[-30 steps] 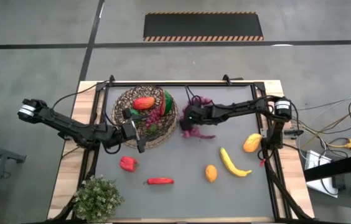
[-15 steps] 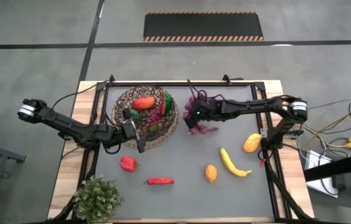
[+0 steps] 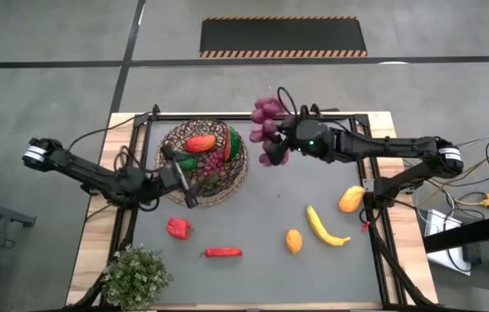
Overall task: Build produce basket
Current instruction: Put the purple garlic into the wire basket
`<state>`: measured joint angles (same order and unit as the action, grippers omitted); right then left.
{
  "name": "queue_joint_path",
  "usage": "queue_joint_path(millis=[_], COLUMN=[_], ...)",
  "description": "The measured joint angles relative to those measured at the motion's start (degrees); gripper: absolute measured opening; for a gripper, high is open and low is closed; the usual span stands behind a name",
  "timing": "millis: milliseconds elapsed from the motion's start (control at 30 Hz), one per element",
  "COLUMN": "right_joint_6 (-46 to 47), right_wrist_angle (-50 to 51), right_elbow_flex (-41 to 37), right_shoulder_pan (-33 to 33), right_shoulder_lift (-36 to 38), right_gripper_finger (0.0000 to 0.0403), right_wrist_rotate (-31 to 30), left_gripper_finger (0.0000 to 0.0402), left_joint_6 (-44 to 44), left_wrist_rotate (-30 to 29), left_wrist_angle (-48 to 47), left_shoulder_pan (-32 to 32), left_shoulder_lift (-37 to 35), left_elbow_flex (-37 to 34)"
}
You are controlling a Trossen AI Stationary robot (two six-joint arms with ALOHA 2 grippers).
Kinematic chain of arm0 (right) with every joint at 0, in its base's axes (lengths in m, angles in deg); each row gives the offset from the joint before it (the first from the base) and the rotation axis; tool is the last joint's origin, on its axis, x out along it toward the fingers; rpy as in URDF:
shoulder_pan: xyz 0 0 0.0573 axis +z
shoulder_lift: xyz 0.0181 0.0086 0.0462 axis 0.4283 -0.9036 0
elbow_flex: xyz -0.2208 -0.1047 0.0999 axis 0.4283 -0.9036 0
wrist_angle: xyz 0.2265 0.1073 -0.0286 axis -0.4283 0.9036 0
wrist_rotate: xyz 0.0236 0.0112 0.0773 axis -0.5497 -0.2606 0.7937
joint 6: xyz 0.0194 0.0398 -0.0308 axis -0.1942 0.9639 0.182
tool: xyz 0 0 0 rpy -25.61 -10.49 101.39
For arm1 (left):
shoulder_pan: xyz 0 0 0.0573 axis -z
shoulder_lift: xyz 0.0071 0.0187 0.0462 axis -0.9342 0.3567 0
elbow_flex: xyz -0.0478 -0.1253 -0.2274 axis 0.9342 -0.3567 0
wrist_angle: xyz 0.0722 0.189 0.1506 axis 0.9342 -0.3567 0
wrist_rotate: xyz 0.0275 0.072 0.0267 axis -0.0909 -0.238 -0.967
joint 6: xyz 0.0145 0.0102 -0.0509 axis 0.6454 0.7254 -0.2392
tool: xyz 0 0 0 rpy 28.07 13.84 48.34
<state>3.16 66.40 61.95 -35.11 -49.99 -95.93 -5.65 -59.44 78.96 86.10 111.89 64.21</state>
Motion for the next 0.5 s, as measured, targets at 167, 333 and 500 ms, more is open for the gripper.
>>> queue_joint_path(millis=[167,333,500], right_joint_6=[-6.0,-9.8,-11.5], right_wrist_angle=[-13.6,-28.5,-40.1], right_elbow_flex=[-1.4,-1.8,-1.5], right_shoulder_pan=[0.0,0.0,0.0], right_shoulder_lift=[-2.1,-8.0,-14.8], right_gripper_finger=[0.0127,0.0127,0.0127], right_wrist_rotate=[6.2,11.5,14.6], left_gripper_finger=[0.0313,0.0313,0.0313], left_joint_6=[3.1,3.2,2.9], left_wrist_rotate=[0.0,0.0,-0.1], left_wrist_angle=[2.2,1.8,2.2], left_shoulder_pan=[0.0,0.0,0.0], left_shoulder_lift=[-3.0,-5.1,-7.4], left_elbow_flex=[0.0,-1.5,-4.0])
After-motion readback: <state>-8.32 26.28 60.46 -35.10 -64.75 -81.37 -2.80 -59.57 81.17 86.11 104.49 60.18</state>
